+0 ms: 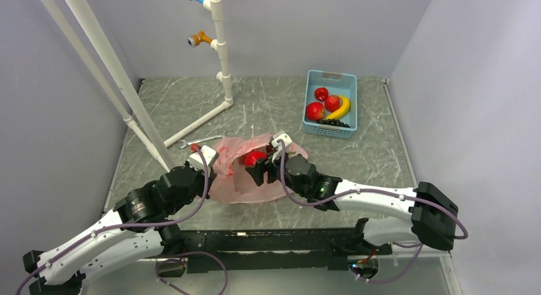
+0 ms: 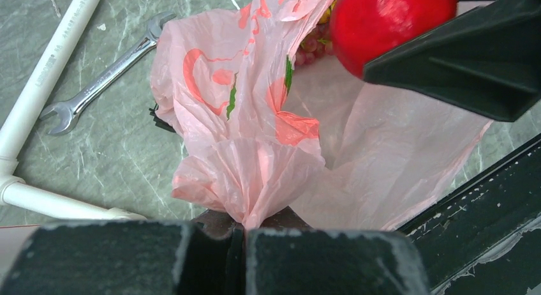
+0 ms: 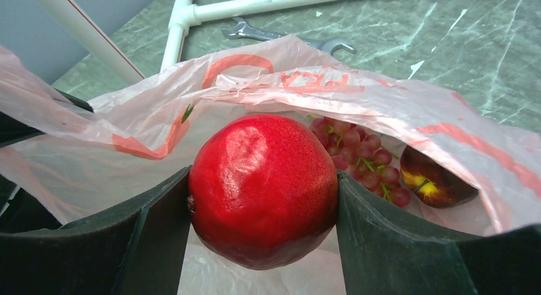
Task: Take the fake fruits out of the plastic bag
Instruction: Take out the fake fruit from the plastic bag, then place the fake fruit in the bin, then take out the fake fruit from the plastic bag.
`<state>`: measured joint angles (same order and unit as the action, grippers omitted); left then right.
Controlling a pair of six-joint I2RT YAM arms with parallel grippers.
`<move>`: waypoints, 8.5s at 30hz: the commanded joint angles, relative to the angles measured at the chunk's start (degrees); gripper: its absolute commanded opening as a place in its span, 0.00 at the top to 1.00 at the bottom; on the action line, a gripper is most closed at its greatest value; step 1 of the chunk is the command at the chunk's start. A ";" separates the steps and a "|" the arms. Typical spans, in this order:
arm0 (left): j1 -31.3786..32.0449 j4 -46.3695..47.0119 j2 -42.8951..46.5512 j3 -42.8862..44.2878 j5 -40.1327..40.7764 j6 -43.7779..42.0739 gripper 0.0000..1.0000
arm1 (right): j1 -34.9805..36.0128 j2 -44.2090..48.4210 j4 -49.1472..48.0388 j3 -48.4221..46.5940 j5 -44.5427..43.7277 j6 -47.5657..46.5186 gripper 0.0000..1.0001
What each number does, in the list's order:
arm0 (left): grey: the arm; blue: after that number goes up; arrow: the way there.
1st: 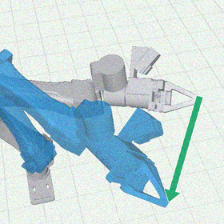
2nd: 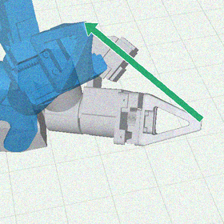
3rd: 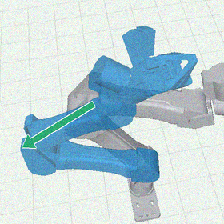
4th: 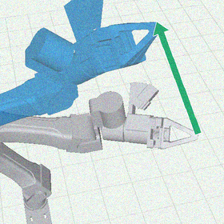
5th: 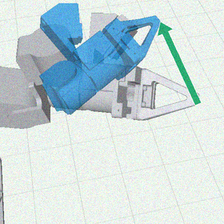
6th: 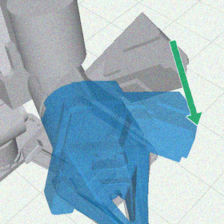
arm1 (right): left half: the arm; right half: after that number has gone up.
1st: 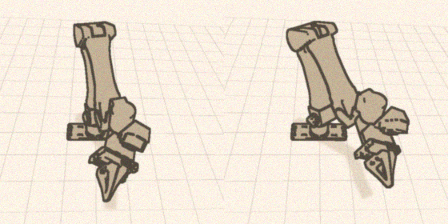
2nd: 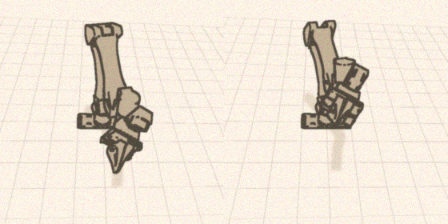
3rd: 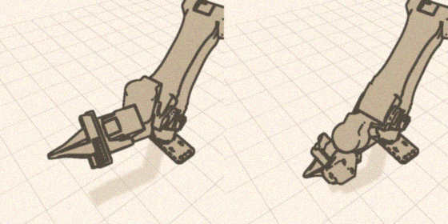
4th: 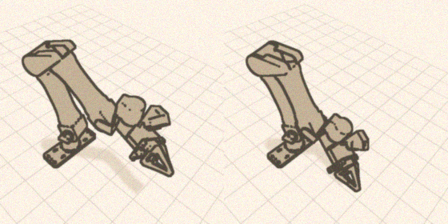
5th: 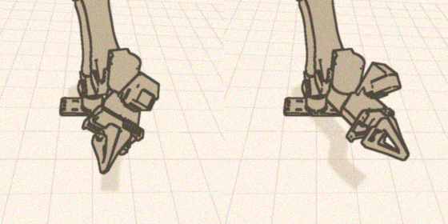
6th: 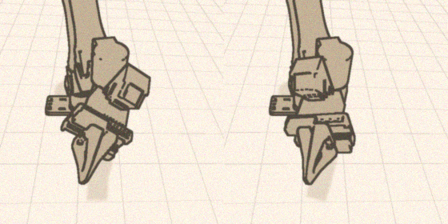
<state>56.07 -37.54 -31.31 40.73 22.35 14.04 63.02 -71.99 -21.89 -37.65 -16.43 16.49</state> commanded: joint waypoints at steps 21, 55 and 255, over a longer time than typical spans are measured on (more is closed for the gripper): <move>-0.18 0.59 -0.32 0.31 0.92 0.03 1.00 | -14.74 14.03 12.29 -15.81 -13.87 -6.00 1.00; -0.08 0.54 -1.94 0.49 0.93 -0.50 1.00 | -54.15 -39.15 37.15 -45.84 -3.48 9.46 0.56; 2.30 -1.03 -5.14 1.19 2.82 0.33 1.00 | 1.15 4.65 3.76 -3.83 4.60 -5.61 1.00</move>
<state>58.11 -38.83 -36.60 40.73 23.90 14.24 63.96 -71.57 -17.98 -40.42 -13.10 10.57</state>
